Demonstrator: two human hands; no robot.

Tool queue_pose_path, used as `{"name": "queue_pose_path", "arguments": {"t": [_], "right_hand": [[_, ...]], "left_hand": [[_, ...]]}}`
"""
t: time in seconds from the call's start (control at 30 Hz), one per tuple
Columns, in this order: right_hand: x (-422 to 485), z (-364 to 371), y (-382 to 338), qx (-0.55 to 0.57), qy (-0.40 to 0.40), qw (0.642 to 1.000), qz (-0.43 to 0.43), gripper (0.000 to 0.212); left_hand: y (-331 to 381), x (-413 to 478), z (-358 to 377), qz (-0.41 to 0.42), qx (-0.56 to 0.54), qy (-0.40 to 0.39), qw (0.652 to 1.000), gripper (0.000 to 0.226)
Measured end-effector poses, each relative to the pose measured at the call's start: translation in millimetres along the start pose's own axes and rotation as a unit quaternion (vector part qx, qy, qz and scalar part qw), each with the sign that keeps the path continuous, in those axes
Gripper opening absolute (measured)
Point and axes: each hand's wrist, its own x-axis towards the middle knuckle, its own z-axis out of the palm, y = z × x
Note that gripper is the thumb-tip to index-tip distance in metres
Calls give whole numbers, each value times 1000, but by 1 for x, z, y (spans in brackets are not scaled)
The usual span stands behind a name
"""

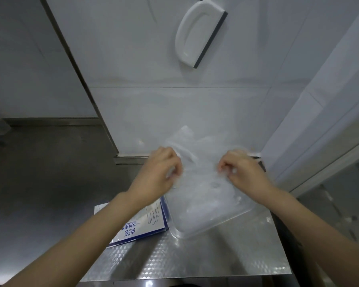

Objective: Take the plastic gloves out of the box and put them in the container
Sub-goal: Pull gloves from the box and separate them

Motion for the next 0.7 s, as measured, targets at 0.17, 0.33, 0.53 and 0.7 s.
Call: {"name": "queue_pose_path", "arguments": {"t": [0.17,0.33,0.53,0.7], "right_hand": [[-30,39,29,-84,-219,972,17,46],[-26,61,34,-98,-316,941,75,45],[-16,72,39,-92,-496,846,176,43],[0,66,32,-26,-378,898,226,32]], "left_hand": [[-4,-16,53,17,125,-203,971,15],[-11,-10,84,17,261,-347,901,20],[-9,-2,95,-60,264,-535,801,30],[-8,2,104,-141,190,-470,851,30]]}}
